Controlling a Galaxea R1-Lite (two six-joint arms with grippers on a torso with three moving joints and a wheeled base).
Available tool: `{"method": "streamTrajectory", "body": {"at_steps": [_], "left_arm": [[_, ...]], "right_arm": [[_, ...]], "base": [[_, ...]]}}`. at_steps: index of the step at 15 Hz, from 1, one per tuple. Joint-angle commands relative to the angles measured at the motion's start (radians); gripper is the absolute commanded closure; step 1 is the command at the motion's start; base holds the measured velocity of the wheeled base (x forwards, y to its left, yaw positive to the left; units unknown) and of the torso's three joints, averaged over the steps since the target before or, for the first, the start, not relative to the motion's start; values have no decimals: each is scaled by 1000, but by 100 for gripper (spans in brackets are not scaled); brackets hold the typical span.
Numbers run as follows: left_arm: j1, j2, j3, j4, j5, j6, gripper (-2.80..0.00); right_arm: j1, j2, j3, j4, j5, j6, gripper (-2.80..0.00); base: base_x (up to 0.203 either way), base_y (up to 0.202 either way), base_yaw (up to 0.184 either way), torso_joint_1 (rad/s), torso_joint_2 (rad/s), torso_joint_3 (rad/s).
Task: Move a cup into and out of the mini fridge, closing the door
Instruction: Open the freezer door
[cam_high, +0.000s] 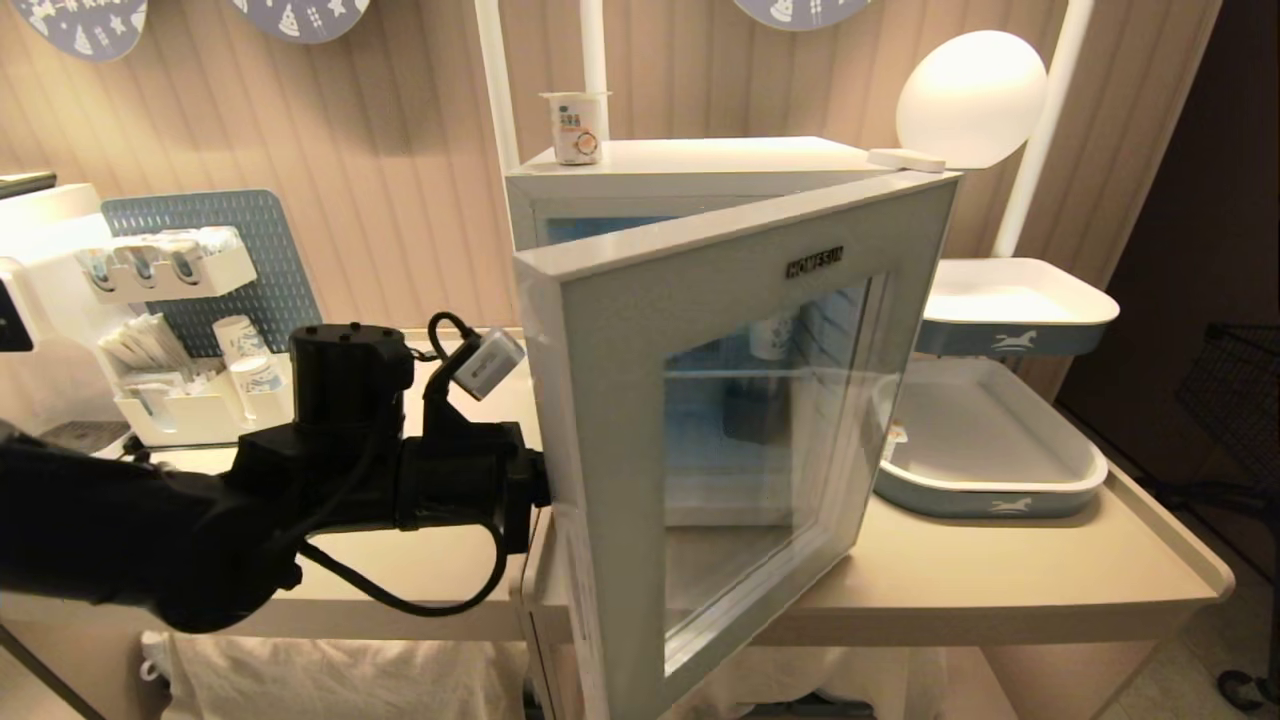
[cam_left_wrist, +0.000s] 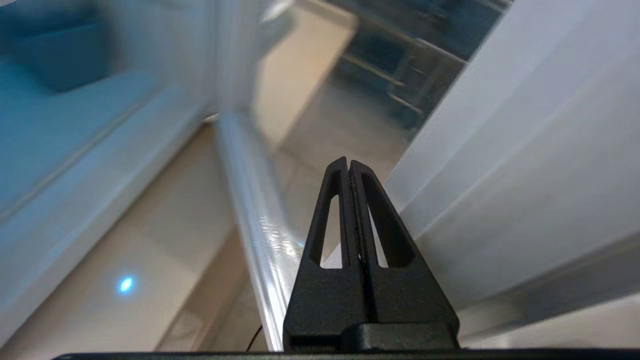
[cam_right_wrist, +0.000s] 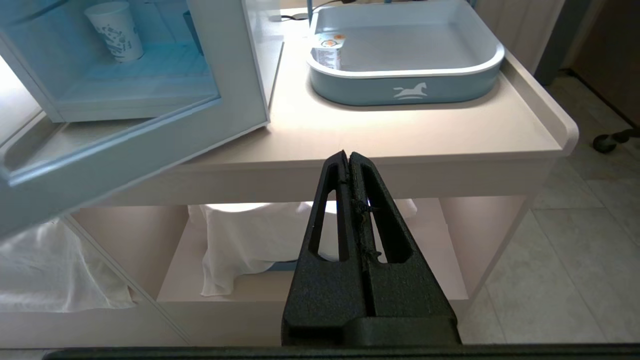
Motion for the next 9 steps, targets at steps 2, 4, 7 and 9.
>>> {"method": "streamTrajectory", "body": {"at_steps": [2,4,7,9], "left_arm": [[-92,-62,8,4,-3,0,0],[-174,-63,6,8,2,1,0],[-303,-57,6,9,8,-16,0],[-351,-52,21,8,7,-17,0]], "right_arm": [[0,1,0,0,1,0,0],[0,1,0,0,1,0,0],[0,1,0,1,1,0,0],[0,1,0,0,1,0,0]], "base": [[0,0,0,0,0,0],[0,0,0,0,0,0],[0,0,0,0,0,0],[0,0,0,0,0,0]]}}
